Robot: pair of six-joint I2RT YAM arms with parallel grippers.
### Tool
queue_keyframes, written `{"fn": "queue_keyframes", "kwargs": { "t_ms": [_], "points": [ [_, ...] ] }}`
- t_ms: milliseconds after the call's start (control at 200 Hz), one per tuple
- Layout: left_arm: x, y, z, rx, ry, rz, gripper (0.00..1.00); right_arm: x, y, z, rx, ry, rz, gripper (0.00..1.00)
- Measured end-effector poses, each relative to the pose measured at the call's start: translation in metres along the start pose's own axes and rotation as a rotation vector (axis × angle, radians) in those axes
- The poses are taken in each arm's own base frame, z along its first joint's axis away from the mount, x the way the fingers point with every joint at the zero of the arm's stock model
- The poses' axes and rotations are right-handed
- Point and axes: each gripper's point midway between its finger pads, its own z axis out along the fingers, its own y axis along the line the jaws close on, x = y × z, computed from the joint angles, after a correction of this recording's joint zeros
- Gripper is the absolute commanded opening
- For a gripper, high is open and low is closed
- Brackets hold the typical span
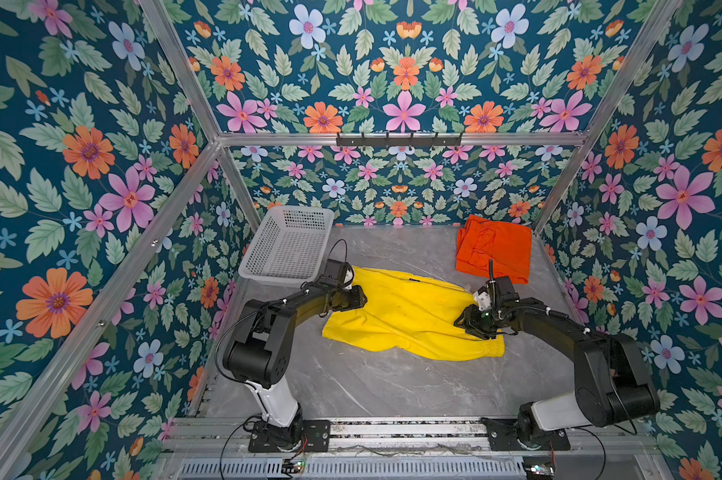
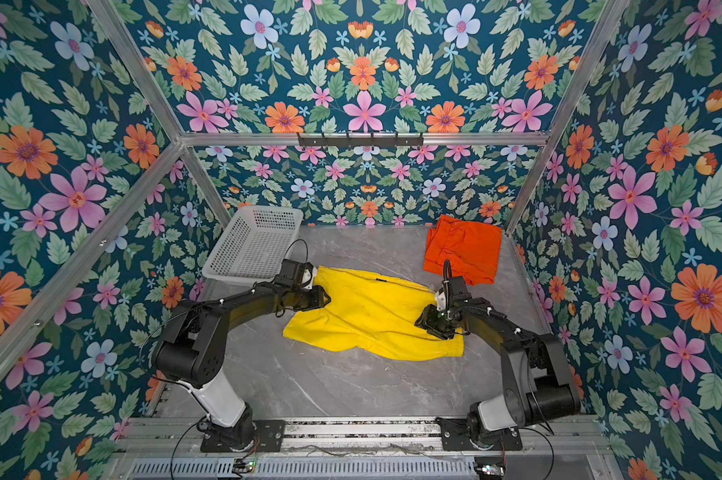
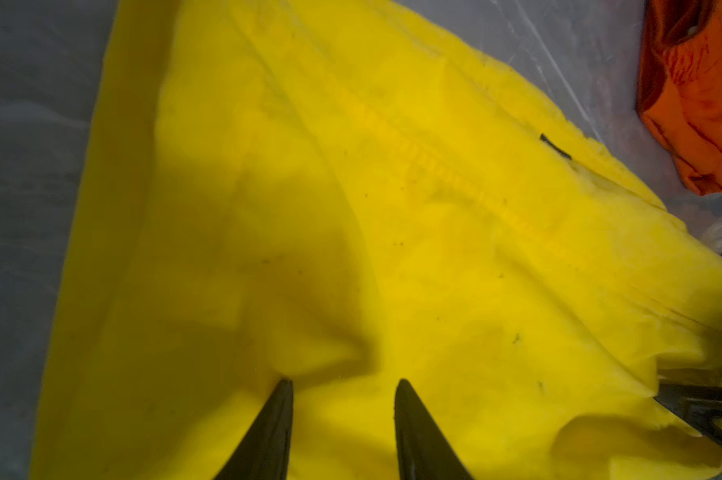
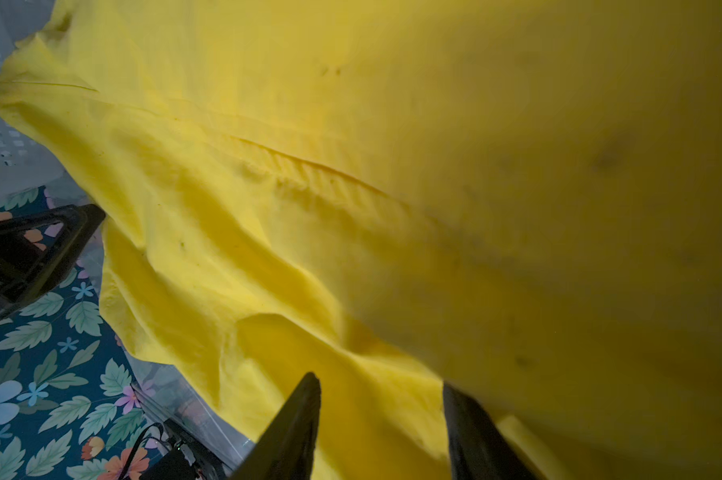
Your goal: Fold and stack the shorts
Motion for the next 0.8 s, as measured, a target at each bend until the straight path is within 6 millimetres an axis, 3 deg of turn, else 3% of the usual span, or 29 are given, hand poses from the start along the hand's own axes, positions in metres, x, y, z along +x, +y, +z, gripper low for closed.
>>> {"fn": "queue_keyframes", "kwargs": {
  "t_ms": [225, 385, 495, 620, 705, 800],
  "points": [
    [0.038, 0.015, -0.008, -0.009, 0.019, -0.036, 0.43, -0.006, 0.002, 0.002, -0.003, 0.004, -0.037, 0.48],
    [0.052, 0.019, -0.028, -0.030, 0.008, -0.059, 0.46, -0.022, 0.025, -0.035, -0.065, -0.100, -0.098, 0.52],
    [0.024, 0.004, -0.050, -0.011, -0.071, -0.039, 0.47, -0.043, 0.023, -0.074, -0.112, -0.223, -0.076, 0.55],
    [-0.017, -0.002, -0.072, 0.008, -0.180, -0.022, 0.47, -0.064, -0.011, -0.105, -0.119, -0.328, 0.018, 0.55],
    [-0.034, 0.005, -0.080, 0.008, -0.215, -0.039, 0.46, -0.072, -0.038, -0.108, -0.104, -0.344, 0.087, 0.56],
    [-0.049, 0.014, -0.082, -0.001, -0.234, -0.045, 0.46, -0.074, -0.052, -0.098, -0.093, -0.309, 0.110, 0.59]
  ]
}}
